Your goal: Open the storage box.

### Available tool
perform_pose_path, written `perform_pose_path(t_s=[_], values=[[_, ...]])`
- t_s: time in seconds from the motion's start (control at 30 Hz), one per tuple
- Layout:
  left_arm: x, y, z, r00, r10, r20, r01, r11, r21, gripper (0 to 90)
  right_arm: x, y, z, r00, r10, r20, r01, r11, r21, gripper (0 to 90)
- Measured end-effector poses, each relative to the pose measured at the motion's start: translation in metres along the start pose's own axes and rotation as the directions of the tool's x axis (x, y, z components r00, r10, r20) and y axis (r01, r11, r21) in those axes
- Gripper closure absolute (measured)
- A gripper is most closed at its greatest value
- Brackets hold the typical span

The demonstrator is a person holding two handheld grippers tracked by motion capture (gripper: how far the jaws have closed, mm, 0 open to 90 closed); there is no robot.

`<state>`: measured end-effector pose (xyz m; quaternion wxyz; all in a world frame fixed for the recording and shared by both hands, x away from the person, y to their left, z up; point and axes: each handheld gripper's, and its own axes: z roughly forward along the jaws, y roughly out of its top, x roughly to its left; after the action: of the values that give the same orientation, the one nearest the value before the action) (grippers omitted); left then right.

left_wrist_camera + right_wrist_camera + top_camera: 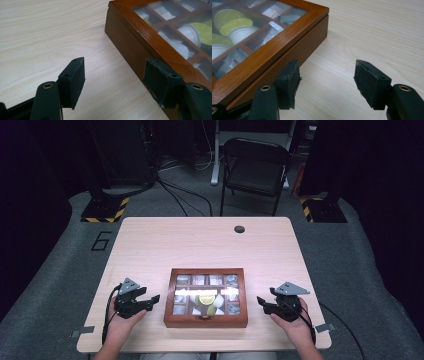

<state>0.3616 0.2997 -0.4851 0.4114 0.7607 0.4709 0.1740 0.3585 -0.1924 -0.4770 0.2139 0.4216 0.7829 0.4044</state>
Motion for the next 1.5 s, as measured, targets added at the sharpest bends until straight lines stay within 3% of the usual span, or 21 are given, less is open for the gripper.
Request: perform_pose_path(t_s=[0.37,0.9,1.27,1.5], values=[[-0.012,-0.002,-0.01,0.9998,0.013,0.018,-0.012,0.9998,-0.016,33.5,0.003,0.0,-0.004,0.9999,0.009,-0.013,-0.01,1.0,-0.012,36.7],[-0.029,-0.006,-0.023,0.9978,0.048,0.046,-0.046,0.9982,-0.038,33.6,0.024,-0.001,-0.014,0.9974,-0.021,-0.069,0.018,0.999,-0.033,38.9],[-0.041,-0.011,-0.026,0.9945,0.05,0.093,-0.046,0.998,-0.045,33.7,0.042,-0.003,-0.019,0.991,-0.047,-0.125,0.042,0.998,-0.043,38.8],[-0.054,-0.015,-0.027,0.9886,0.085,0.125,-0.082,0.9963,-0.023,33.7,0.055,-0.007,-0.018,0.9825,-0.073,-0.171,0.071,0.997,-0.02,38.6]])
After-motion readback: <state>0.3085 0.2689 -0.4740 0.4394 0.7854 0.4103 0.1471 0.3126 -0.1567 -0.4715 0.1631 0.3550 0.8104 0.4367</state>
